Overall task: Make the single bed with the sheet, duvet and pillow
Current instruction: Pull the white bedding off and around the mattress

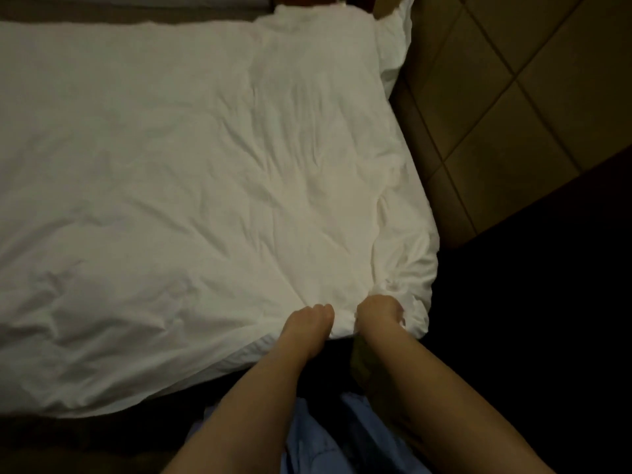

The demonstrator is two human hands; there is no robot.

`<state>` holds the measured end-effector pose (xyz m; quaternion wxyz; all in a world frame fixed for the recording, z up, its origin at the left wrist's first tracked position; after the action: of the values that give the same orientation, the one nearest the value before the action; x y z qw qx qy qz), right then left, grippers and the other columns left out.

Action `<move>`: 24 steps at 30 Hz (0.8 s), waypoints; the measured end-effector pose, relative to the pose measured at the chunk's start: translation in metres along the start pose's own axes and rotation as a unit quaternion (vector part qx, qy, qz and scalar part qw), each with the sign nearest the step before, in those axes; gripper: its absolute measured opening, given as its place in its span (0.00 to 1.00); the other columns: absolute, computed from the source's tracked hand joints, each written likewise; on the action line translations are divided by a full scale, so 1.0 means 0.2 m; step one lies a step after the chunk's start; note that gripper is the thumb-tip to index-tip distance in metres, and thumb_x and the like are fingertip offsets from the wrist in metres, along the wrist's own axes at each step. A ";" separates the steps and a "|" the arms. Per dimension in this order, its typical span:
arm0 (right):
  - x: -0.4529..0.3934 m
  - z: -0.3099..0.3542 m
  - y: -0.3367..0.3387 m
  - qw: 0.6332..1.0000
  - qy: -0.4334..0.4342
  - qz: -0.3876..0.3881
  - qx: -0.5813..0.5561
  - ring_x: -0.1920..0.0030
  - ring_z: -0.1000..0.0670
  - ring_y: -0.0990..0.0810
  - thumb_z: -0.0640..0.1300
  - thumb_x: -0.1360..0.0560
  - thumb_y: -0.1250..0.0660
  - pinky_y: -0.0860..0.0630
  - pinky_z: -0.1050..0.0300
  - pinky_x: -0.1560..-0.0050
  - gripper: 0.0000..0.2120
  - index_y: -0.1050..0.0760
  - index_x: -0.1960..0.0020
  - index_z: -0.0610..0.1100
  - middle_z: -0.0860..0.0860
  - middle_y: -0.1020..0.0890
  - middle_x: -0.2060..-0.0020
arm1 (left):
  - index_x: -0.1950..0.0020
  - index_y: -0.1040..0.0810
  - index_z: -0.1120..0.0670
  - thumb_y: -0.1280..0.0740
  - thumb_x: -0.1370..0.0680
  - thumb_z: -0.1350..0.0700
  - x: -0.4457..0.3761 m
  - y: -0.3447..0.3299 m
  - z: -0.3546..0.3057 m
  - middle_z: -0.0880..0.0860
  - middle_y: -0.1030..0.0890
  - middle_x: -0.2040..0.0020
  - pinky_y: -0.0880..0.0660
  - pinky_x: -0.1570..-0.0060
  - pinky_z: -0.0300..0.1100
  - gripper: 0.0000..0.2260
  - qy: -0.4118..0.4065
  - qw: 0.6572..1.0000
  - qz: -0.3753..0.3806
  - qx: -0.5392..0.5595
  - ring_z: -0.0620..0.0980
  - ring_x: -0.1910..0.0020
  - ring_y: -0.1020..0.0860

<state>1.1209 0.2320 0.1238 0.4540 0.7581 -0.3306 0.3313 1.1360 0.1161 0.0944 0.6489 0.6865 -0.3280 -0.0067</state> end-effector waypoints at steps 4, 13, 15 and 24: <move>-0.05 -0.04 -0.09 0.999 -0.016 0.027 -0.017 0.33 0.43 0.30 0.45 0.19 0.43 0.30 0.49 0.39 0.21 0.36 0.28 0.39 0.44 0.31 0.31 | 0.65 0.20 0.55 0.18 0.55 0.52 -0.03 -0.12 -0.07 0.51 0.24 0.72 0.33 0.81 0.34 0.23 -0.020 1.000 0.007 0.006 0.47 0.78 0.24; -0.17 -0.06 -0.02 0.999 0.003 -0.011 0.035 0.40 0.48 0.24 0.41 0.21 0.40 0.32 0.55 0.59 0.16 0.29 0.34 0.43 0.48 0.25 0.38 | 0.35 0.35 0.60 0.41 0.22 0.62 -0.04 0.00 -0.08 0.58 0.27 0.39 0.29 0.47 0.49 0.15 0.020 0.998 0.060 -0.012 0.58 0.41 0.25; -0.17 -0.08 -0.03 0.999 0.011 -0.006 0.039 0.41 0.48 0.24 0.41 0.21 0.40 0.31 0.56 0.58 0.16 0.29 0.34 0.43 0.48 0.25 0.38 | 0.34 0.35 0.60 0.42 0.21 0.62 -0.04 0.01 -0.10 0.58 0.27 0.39 0.29 0.47 0.49 0.15 0.021 0.998 0.059 -0.024 0.59 0.41 0.25; -0.09 -0.37 0.20 0.992 0.024 -0.111 0.049 0.43 0.49 0.22 0.43 0.23 0.38 0.37 0.57 0.76 0.15 0.26 0.37 0.44 0.50 0.23 0.40 | 0.38 0.33 0.60 0.43 0.21 0.62 -0.13 0.33 -0.24 0.58 0.25 0.40 0.28 0.47 0.48 0.11 0.099 0.994 -0.020 -0.037 0.58 0.41 0.24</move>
<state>1.0637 0.2874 0.1543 0.4580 0.8034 -0.2170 0.3125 1.1079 0.1750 0.1499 0.7027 0.6660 -0.2476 0.0361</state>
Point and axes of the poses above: each hand's wrist, its own x-axis away from the middle knuckle, its own y-axis out of the back of the hand, z = x × y, the point moved 1 cm from there along -x, towards the middle knuckle
